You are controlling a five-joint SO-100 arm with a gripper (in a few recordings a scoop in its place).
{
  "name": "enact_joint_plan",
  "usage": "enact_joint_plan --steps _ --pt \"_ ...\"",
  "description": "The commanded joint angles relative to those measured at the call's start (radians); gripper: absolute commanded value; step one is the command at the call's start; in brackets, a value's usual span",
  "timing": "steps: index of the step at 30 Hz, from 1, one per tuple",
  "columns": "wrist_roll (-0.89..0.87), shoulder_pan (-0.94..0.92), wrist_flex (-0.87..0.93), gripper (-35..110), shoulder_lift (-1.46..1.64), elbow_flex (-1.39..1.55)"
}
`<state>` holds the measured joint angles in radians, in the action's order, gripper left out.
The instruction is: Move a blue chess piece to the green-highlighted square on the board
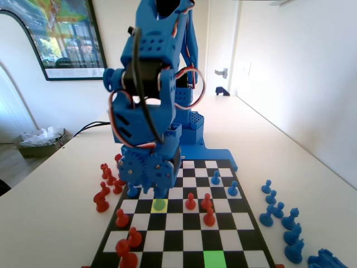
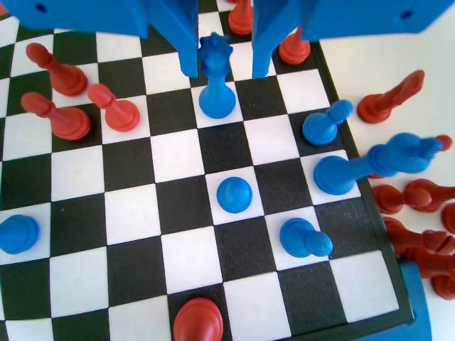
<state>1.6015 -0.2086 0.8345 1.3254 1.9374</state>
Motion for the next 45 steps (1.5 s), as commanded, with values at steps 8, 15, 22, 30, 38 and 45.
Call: enact_joint_plan --steps 8,15,22,30,38,45 --pt "0.008 0.012 -0.026 5 0.021 -0.04" --pt "0.017 0.017 -0.026 2 0.021 -0.032" --pt "0.014 0.021 0.095 1 0.035 -0.1" --pt "-0.051 0.06 0.299 1 0.087 -0.305" --pt "-0.146 0.137 0.511 1 -0.055 -0.66" --pt "-0.16 0.193 0.609 1 -0.184 -0.865"
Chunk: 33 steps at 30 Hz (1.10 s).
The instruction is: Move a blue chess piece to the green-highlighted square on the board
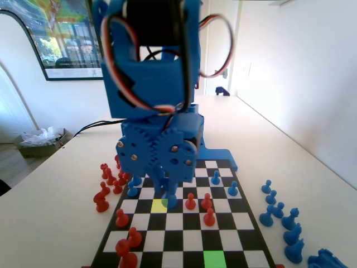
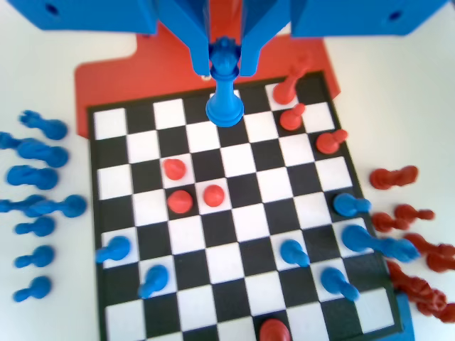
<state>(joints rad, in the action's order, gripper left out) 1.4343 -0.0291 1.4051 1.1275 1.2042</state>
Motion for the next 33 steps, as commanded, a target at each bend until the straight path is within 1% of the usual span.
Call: enact_joint_plan --steps 1,13,26,33 --pt "0.008 0.021 0.038 1 0.003 -0.146" --pt "0.031 0.089 -0.051 1 -0.084 -0.222" --pt "0.061 0.172 -0.195 1 -0.129 -0.098" --pt "0.069 0.173 -0.258 1 -0.14 -0.037"
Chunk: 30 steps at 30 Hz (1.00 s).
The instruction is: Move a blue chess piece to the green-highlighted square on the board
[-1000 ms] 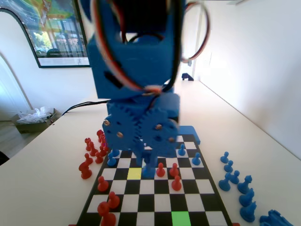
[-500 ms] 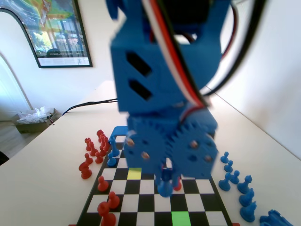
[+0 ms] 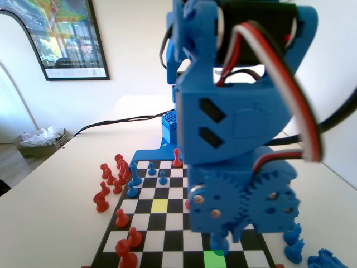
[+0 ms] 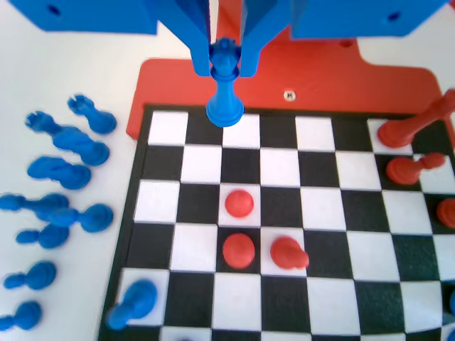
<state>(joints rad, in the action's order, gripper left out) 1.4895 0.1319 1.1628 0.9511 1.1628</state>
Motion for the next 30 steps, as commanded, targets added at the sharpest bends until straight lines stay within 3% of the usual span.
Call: enact_joint_plan --steps 1,30 --pt "0.014 0.009 -0.026 1 0.031 0.009" --pt "0.035 -0.029 -0.114 1 -0.017 0.018"
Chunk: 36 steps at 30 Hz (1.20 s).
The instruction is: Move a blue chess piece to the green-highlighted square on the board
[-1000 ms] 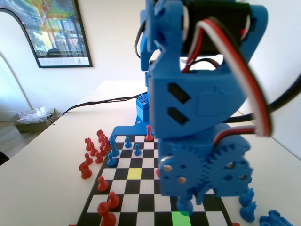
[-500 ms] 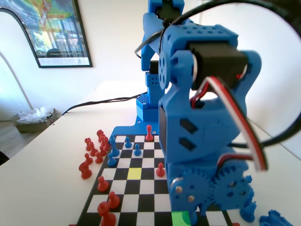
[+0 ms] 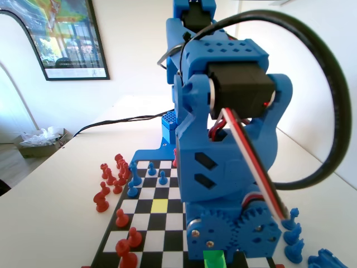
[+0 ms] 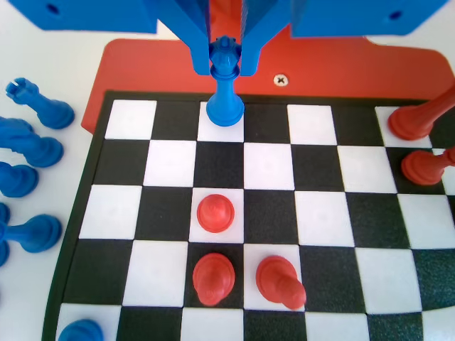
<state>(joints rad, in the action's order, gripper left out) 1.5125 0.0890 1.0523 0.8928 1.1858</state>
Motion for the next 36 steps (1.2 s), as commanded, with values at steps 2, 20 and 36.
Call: enact_joint_plan --steps 2,20,36 --pt "0.012 0.015 -0.014 1 0.041 0.005" --pt "0.002 0.023 -0.026 14 0.043 0.026" --pt "-0.005 0.005 0.081 3 0.176 -0.041"
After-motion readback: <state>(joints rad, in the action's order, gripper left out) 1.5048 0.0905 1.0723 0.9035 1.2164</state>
